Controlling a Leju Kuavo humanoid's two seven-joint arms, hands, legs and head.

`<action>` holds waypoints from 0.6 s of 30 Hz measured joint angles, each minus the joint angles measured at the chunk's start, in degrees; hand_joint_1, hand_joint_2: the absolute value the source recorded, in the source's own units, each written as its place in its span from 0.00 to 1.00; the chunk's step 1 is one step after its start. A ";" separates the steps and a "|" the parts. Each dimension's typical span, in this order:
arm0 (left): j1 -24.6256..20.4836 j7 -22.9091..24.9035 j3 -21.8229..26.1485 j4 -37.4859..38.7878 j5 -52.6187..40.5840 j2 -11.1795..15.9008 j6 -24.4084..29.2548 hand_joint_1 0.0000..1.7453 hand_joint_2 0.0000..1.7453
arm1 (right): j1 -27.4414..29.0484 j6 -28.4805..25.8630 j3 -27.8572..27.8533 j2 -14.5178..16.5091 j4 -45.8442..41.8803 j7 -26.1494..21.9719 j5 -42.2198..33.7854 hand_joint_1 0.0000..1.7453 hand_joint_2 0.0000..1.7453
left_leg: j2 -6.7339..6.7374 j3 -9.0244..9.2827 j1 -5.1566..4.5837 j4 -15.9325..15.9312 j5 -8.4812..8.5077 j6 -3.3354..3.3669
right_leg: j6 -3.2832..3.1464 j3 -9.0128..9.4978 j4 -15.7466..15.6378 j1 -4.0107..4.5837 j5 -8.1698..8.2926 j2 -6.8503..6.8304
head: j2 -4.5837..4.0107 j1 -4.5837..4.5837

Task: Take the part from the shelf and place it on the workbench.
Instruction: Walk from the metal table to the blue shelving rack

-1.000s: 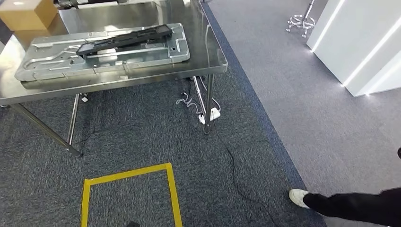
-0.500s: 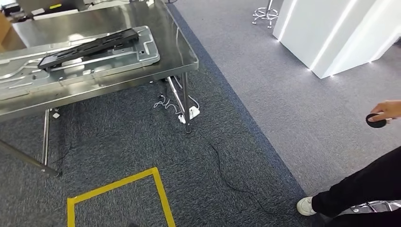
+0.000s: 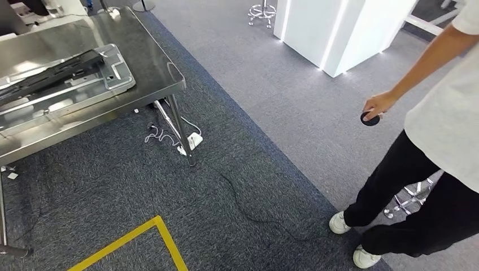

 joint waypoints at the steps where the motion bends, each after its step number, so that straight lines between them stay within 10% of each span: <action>1: -0.11 -0.06 0.00 0.00 -0.19 -0.02 0.07 0.00 0.00 | 0.06 0.10 -0.07 0.03 0.00 -0.40 0.04 0.00 1.00 | 0.14 0.12 -0.15 -0.21 -0.05 0.09 | 0.43 -0.20 -0.01 -0.08 0.09 0.59 | 0.00 -0.01; 4: -0.35 -1.18 0.02 0.00 -0.66 -0.19 0.63 0.00 0.00 | 0.27 0.20 -0.24 0.05 0.02 -1.70 0.26 0.00 1.00 | 2.10 0.70 -0.01 -1.13 0.60 1.01 | 1.45 -0.81 0.76 -0.22 -0.32 -0.56 | 0.00 0.09; 7: -0.30 -2.91 0.11 0.00 -0.74 -0.21 1.71 0.00 0.00 | -0.14 0.37 -0.29 0.16 0.02 -2.47 0.58 0.00 1.00 | 4.46 0.98 0.03 -1.75 0.86 1.62 | 2.06 -5.05 9.30 -0.27 -5.01 -5.29 | 0.00 0.26; 9: -0.26 -3.22 0.27 0.00 -0.68 -0.17 2.52 0.00 0.00 | -0.35 0.50 -0.30 0.22 0.02 -2.76 0.86 0.00 1.00 | 6.16 1.03 -0.03 -1.70 0.68 1.60 | 2.49 -7.75 14.62 -0.54 -6.67 -5.98 | 0.00 0.26; 14: -0.29 -0.27 1.03 0.00 -0.72 0.03 3.45 0.00 0.00 | -0.37 1.03 -0.48 0.40 0.02 -2.59 1.01 0.00 1.00 | 9.39 1.90 -0.19 -1.46 -0.36 0.52 | 2.09 -0.50 1.57 -0.47 -0.06 -9.27 | 0.00 0.24; 18: -0.31 3.50 1.30 0.00 -1.00 0.28 2.77 0.00 0.00 | -0.34 1.06 -1.14 0.89 0.03 -2.23 0.77 0.00 1.00 | 10.93 2.90 -0.29 -1.59 -1.09 -0.85 | 0.68 0.35 -0.56 -0.09 0.02 -8.43 | 0.00 0.17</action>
